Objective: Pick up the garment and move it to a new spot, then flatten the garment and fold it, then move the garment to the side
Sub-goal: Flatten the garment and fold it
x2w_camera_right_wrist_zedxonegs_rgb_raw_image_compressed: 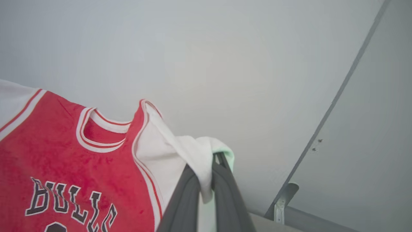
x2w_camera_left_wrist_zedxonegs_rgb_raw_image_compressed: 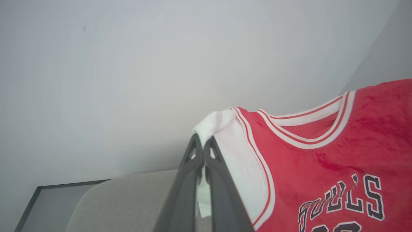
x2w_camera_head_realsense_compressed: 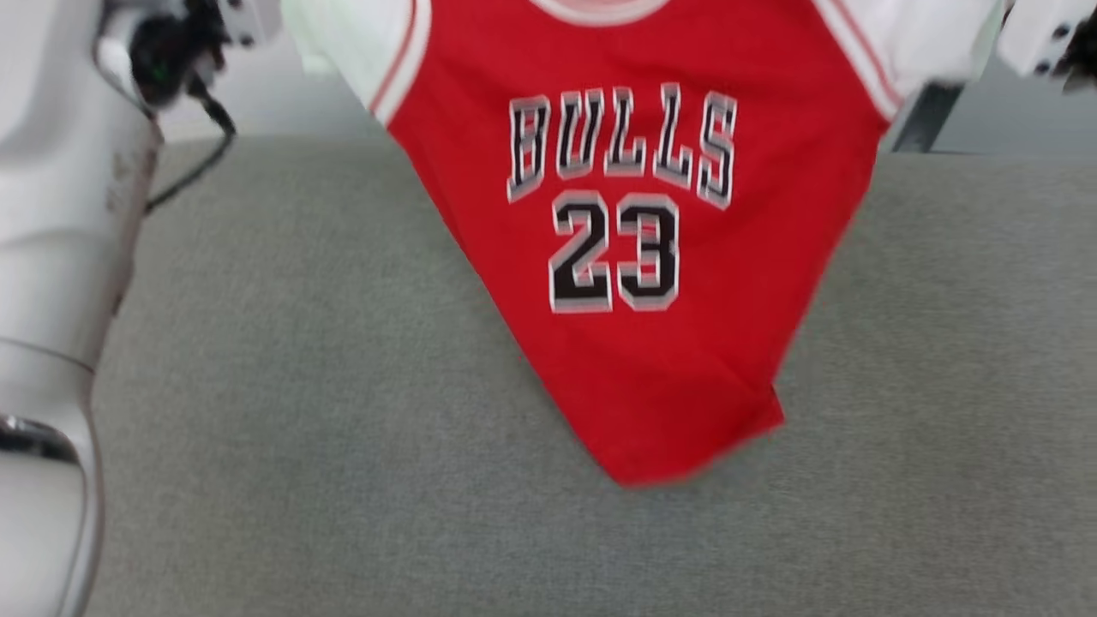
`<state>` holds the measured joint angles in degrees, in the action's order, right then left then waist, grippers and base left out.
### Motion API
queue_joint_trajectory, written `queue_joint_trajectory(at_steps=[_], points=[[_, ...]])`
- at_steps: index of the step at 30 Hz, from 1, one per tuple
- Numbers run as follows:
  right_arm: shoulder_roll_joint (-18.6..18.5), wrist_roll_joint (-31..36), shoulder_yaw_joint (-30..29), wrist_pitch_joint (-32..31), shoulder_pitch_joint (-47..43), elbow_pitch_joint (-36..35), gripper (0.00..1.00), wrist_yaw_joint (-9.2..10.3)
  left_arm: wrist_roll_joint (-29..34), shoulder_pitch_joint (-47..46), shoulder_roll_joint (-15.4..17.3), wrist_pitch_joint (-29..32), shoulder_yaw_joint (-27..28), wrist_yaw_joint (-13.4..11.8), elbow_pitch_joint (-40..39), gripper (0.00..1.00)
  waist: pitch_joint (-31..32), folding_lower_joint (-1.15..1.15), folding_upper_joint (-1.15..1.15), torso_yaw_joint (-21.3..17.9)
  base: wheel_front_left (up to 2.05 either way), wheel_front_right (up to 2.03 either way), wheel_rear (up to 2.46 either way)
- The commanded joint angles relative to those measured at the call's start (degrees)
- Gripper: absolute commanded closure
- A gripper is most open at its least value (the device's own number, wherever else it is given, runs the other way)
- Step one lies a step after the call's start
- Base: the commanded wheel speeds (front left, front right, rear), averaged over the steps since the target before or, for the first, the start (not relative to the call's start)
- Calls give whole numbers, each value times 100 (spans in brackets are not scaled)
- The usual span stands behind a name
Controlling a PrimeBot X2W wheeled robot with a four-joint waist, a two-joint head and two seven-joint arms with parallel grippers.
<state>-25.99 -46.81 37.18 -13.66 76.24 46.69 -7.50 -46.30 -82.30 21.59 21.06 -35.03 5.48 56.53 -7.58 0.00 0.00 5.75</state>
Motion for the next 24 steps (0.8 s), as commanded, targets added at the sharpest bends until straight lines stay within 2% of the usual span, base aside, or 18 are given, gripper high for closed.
queue_joint_trajectory(at_steps=[1, 7, 15, 20, 24], points=[[68, 29, -36, 161, 115, 66, 100, 2, 20, -122, 4, -99, 12, -18, 44, 100, 258, 0, 0, -239, 0, 0, 0], [260, 203, -81, 985, 521, 471, 100, 3, 165, -683, 21, -666, 45, -9, 296, 100, 426, 0, 0, -354, 0, 0, 0], [428, 203, 146, 1194, 822, 897, 100, 2, 182, -1100, -101, -906, 1, 67, 774, 100, 454, 0, 0, -424, 0, 0, 0], [517, 249, 281, 1366, 1079, 1062, 100, 2, 197, -1382, -193, -1139, 32, 6, 978, 100, 149, 0, 0, -477, 0, 0, 0], [582, 399, 288, 1662, 1484, 1340, 100, 2, 224, -1680, -274, -1410, 25, -27, 1076, 100, -343, 0, 0, -501, 0, 0, 0]])
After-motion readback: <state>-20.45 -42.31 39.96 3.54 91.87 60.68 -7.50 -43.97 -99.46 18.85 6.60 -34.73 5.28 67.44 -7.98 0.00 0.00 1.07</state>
